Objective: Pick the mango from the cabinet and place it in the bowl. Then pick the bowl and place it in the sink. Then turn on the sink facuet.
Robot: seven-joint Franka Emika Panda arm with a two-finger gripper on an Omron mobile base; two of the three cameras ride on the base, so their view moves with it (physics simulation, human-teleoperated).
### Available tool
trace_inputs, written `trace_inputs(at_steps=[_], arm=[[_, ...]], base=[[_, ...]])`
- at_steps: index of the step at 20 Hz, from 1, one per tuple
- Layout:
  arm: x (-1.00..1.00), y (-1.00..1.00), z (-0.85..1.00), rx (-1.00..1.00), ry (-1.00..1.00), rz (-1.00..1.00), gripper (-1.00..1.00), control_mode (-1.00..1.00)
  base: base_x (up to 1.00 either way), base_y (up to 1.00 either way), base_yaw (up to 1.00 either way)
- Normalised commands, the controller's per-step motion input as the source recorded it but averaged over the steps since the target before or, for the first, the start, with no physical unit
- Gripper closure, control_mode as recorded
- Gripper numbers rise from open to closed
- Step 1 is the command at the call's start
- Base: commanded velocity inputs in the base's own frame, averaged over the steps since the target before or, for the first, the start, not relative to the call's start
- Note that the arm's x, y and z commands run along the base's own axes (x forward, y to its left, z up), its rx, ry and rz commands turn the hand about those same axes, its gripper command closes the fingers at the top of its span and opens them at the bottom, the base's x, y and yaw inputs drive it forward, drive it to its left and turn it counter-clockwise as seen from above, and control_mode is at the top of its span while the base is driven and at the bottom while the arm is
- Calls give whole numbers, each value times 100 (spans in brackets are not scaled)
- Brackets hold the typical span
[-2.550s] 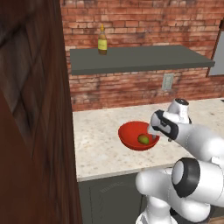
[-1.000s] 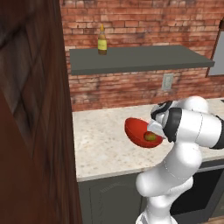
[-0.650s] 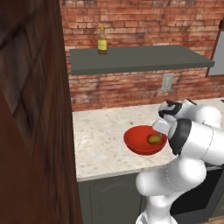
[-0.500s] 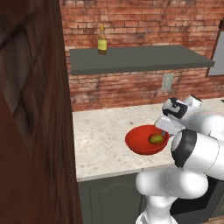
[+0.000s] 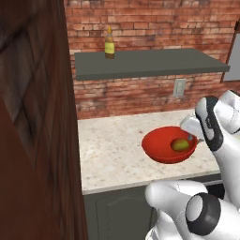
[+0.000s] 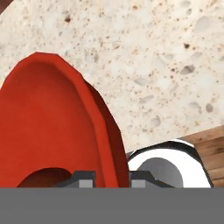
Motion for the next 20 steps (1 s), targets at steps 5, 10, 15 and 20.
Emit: trace_inputs(at_steps=[5, 10, 15, 20], arm=[[-79, -28, 97, 2, -19, -4, 100, -100], [-68, -31, 77, 3, -14, -2, 100, -100], [-13, -20, 15, 5, 0, 0, 100, -100], [-1, -9, 0, 3, 2, 0, 100, 100]], base=[[0, 0, 0], [0, 0, 0], [0, 0, 0], [-15, -15, 0]])
